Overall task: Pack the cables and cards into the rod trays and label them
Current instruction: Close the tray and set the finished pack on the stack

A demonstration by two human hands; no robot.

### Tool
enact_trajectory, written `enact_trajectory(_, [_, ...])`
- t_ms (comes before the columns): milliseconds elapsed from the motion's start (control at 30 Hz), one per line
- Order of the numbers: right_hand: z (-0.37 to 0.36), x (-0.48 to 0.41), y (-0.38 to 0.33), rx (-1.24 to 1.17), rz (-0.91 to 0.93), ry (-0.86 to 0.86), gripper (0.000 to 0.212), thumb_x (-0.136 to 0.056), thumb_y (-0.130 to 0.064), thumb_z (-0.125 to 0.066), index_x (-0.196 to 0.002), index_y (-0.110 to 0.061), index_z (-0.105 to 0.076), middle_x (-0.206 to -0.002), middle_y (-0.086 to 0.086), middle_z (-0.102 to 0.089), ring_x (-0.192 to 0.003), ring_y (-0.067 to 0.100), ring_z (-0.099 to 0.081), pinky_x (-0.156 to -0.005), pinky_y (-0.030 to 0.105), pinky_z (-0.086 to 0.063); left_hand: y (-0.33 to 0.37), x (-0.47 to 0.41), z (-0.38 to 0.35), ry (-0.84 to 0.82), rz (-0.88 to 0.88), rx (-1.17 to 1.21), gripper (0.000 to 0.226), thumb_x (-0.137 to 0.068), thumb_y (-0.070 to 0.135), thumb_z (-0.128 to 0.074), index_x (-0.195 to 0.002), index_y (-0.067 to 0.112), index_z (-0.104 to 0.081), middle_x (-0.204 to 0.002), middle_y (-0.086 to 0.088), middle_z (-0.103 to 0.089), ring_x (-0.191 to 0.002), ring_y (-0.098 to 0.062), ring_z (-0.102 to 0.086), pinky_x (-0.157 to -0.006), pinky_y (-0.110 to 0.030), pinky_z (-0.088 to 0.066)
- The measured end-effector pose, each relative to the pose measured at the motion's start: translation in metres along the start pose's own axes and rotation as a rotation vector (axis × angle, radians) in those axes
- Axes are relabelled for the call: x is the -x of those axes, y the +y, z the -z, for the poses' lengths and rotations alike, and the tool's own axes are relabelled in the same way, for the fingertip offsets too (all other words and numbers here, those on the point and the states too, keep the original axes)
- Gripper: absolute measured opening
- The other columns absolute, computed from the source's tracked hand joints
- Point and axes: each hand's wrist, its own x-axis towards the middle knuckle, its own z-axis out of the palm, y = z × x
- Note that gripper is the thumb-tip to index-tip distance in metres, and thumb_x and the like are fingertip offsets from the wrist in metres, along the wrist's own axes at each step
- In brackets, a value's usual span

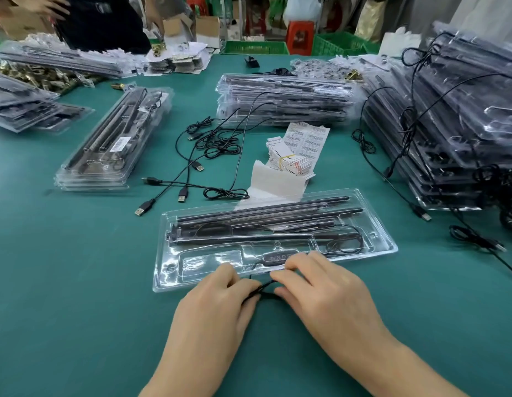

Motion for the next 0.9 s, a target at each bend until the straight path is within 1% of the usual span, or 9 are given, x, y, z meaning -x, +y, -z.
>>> enact_trajectory(100, [-0.002,0.004,-0.002,0.006,0.029,-0.065,0.029,-0.085,-0.036,-0.080,-0.103,-0.015,-0.073,-0.093,-0.003,-0.065,-0.080,0.018,-0.063,-0.060,0.031,-0.055,-0.004,-0.001,0.000,-0.003,-0.006,0.065,0.018,-0.077,0.021,-0.088,-0.090,0.030,-0.080,-0.072,0.010,-0.049,-0.053,-0.008,-0.048,-0.047,-0.025,-0.047])
enact_trajectory(233, [-0.005,-0.005,-0.001,0.075,0.080,-0.113,0.024,-0.098,-0.038,-0.060,-0.085,-0.021,-0.070,-0.079,-0.006,-0.058,-0.070,0.014,-0.057,-0.055,0.028,-0.050,-0.011,0.004,0.004,0.003,-0.015,0.168,0.013,-0.088,0.037,-0.079,-0.101,0.038,-0.078,-0.079,0.016,-0.051,-0.063,-0.002,-0.051,-0.060,-0.018,-0.046])
enact_trajectory(333, [-0.007,-0.008,0.000,0.097,0.158,-0.091,0.023,-0.097,-0.032,-0.065,-0.077,-0.021,-0.063,-0.076,-0.006,-0.054,-0.068,0.015,-0.052,-0.054,0.027,-0.046,-0.035,0.006,0.027,0.013,-0.084,0.176,0.027,-0.093,0.052,-0.061,-0.111,0.038,-0.075,-0.094,0.021,-0.059,-0.079,0.002,-0.057,-0.072,-0.011,-0.044])
enact_trajectory(467, [-0.011,-0.007,-0.004,0.180,0.187,-0.141,0.021,-0.079,-0.015,-0.080,-0.076,-0.020,-0.060,-0.076,-0.004,-0.052,-0.071,0.018,-0.050,-0.059,0.029,-0.044,-0.082,0.002,0.061,-0.080,-0.104,-0.080,0.045,-0.088,0.062,-0.055,-0.124,0.038,-0.069,-0.130,0.021,-0.060,-0.122,-0.007,-0.057,-0.101,-0.030,-0.047])
enact_trajectory(533, [-0.013,-0.006,-0.007,0.198,0.193,-0.144,0.023,-0.074,-0.009,-0.081,-0.076,-0.019,-0.061,-0.074,-0.003,-0.051,-0.071,0.019,-0.048,-0.059,0.029,-0.044,-0.094,-0.001,0.067,-0.141,-0.080,-0.057,0.038,-0.091,0.062,-0.060,-0.122,0.044,-0.070,-0.136,0.027,-0.058,-0.134,0.000,-0.050,-0.106,-0.035,-0.048])
enact_trajectory(600, [-0.013,-0.006,-0.012,0.209,0.220,-0.082,0.018,-0.081,-0.002,-0.069,-0.093,-0.017,-0.068,-0.074,-0.002,-0.050,-0.070,0.019,-0.048,-0.060,0.029,-0.044,-0.100,-0.003,0.068,-0.178,-0.057,0.002,0.035,-0.084,0.055,-0.070,-0.118,0.048,-0.071,-0.134,0.033,-0.058,-0.137,0.010,-0.044,-0.107,-0.026,-0.045])
enact_trajectory(700, [-0.011,-0.008,-0.015,0.182,0.260,-0.024,0.048,-0.094,0.004,-0.042,-0.128,-0.019,-0.064,-0.077,-0.002,-0.050,-0.073,0.019,-0.048,-0.065,0.030,-0.044,-0.107,-0.006,0.069,-0.216,-0.030,0.081,0.038,-0.076,0.047,-0.077,-0.114,0.049,-0.073,-0.130,0.033,-0.061,-0.134,0.012,-0.045,-0.111,-0.020,-0.036])
enact_trajectory(800, [-0.013,-0.010,-0.017,0.195,0.293,-0.067,0.045,-0.096,-0.003,-0.040,-0.127,-0.021,-0.067,-0.087,-0.001,-0.057,-0.081,0.021,-0.054,-0.070,0.031,-0.048,-0.111,-0.009,0.070,-0.237,0.004,0.171,0.038,-0.072,0.046,-0.082,-0.109,0.050,-0.076,-0.128,0.035,-0.062,-0.133,0.011,-0.047,-0.112,-0.013,-0.032])
enact_trajectory(900, [-0.013,-0.014,-0.028,0.134,0.190,-0.095,0.036,-0.106,-0.040,-0.045,-0.112,-0.019,-0.072,-0.094,-0.002,-0.060,-0.088,0.021,-0.056,-0.072,0.033,-0.049,-0.115,-0.012,0.068,-0.240,0.011,0.228,0.037,-0.068,0.044,-0.084,-0.105,0.049,-0.078,-0.126,0.040,-0.060,-0.130,0.013,-0.048,-0.110,-0.005,-0.030])
